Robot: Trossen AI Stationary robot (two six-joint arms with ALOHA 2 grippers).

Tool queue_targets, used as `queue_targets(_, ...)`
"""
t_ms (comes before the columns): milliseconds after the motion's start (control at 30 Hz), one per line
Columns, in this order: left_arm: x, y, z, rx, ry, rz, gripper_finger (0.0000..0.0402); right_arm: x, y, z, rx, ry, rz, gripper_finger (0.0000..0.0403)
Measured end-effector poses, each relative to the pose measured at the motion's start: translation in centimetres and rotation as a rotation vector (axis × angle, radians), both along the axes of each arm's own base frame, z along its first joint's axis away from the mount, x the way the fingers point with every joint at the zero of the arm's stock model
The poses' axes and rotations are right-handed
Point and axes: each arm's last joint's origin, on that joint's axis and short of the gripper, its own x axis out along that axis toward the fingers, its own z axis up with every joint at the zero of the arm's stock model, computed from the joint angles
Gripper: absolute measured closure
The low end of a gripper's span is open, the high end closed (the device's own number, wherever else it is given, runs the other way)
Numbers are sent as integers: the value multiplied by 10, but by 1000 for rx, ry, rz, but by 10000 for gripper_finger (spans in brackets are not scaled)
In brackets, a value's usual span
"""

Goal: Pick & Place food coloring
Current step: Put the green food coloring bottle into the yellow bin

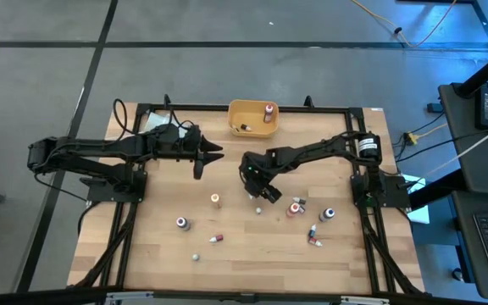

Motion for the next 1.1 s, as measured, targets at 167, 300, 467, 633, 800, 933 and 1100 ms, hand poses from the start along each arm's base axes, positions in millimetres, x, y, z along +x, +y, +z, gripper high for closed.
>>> queue_targets(167,0,1,0,5,1,17,274,-1,0,-1,2,9,11,184)
queue_targets(300,0,1,0,5,1,17,274,-1,0,-1,3,13,12,213)
queue_targets(467,0,1,0,4,1,17,274,-1,0,-1,2,15,1,249)
queue_targets(633,0,1,0,4,1,17,274,-2,0,-1,1,21,-1,284)
queue_targets(800,0,1,0,5,1,17,274,-3,0,-2,4,38,-5,314)
queue_targets(933,0,1,0,5,1,17,274,-3,0,-2,17,49,-31,328)
queue_targets(1100,0,1,0,5,1,17,274,-3,0,-2,47,65,-99,329)
